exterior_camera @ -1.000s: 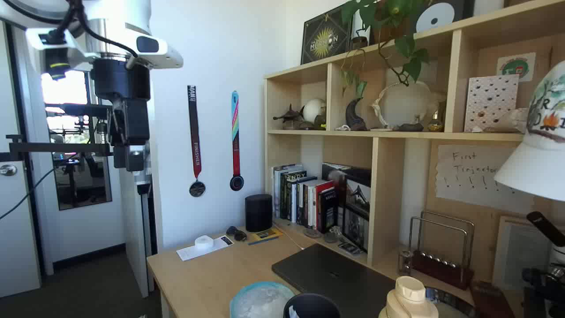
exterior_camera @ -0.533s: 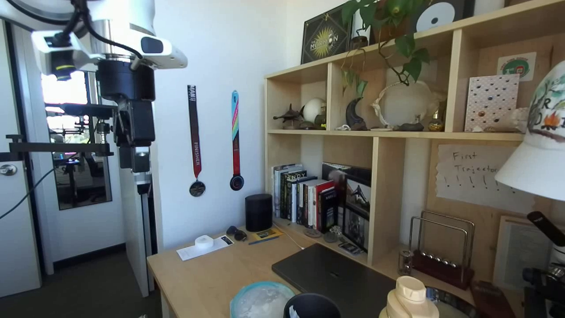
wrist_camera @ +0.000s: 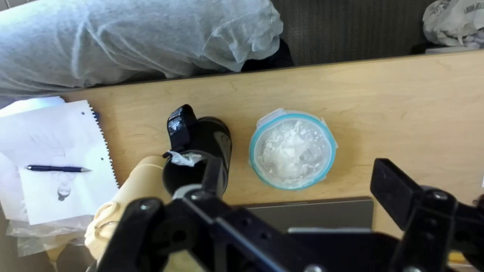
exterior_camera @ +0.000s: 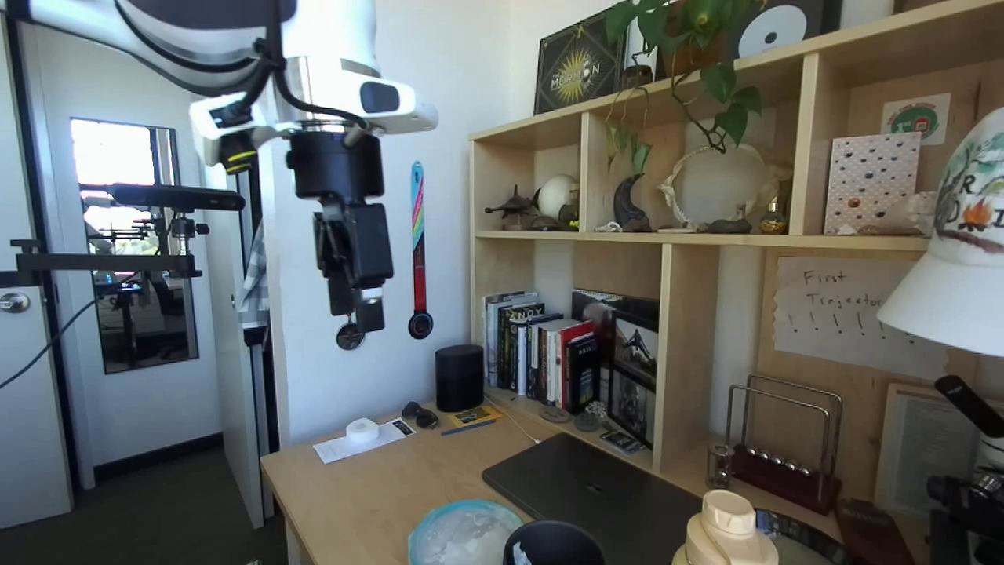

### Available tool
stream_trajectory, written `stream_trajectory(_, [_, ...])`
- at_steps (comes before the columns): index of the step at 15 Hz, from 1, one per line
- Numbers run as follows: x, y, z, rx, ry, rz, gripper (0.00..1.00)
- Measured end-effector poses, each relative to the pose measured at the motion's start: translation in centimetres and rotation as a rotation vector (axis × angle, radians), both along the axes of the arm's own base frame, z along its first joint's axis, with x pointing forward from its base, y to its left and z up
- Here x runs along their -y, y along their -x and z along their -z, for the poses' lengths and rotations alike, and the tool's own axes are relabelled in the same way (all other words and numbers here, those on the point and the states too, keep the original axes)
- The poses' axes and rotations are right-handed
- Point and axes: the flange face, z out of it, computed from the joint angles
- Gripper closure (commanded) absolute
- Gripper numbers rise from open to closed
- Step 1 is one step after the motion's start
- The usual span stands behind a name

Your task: Move the bottle to the left side of the desk

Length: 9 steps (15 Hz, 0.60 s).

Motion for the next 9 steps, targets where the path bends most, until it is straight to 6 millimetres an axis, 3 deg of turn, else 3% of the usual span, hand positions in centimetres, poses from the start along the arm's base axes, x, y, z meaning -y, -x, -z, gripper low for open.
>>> stream_trajectory(9, [6.8, -9.3, 1.8, 0.121, 0.041, 0.221, 0.0])
